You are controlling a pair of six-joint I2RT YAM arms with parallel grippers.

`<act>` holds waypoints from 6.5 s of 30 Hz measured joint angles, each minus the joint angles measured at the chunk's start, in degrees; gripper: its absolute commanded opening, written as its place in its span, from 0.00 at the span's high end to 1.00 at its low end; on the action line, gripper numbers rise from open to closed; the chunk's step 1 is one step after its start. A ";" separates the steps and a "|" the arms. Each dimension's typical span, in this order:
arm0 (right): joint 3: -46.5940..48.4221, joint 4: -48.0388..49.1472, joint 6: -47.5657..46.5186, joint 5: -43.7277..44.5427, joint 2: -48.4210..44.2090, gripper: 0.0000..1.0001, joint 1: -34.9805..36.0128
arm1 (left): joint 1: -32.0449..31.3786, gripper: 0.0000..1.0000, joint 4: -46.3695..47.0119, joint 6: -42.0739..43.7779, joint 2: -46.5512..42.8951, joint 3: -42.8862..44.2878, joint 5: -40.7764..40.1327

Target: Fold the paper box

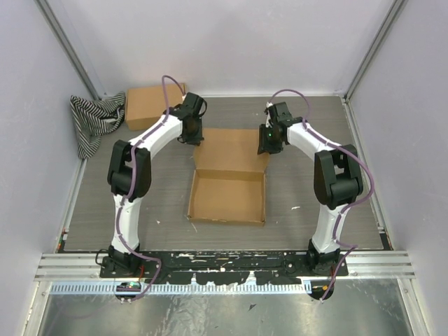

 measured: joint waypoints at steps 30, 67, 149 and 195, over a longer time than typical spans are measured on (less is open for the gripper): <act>13.51 -11.65 -5.46 -4.00 -7.56 0.57 -1.31 | -0.92 1.00 72.59 7.08 -38.03 -58.31 -7.72; 21.84 -15.06 -8.22 -4.94 -3.63 0.99 -2.36 | -1.49 0.44 96.15 13.97 -41.35 -68.30 -4.22; 18.49 -3.67 -10.75 0.66 -7.61 0.99 -1.38 | 5.03 1.00 8.20 15.91 -15.58 2.62 12.50; -17.51 30.67 -4.74 34.29 -25.75 0.94 16.85 | 1.01 0.93 26.10 9.11 -39.08 -30.77 5.53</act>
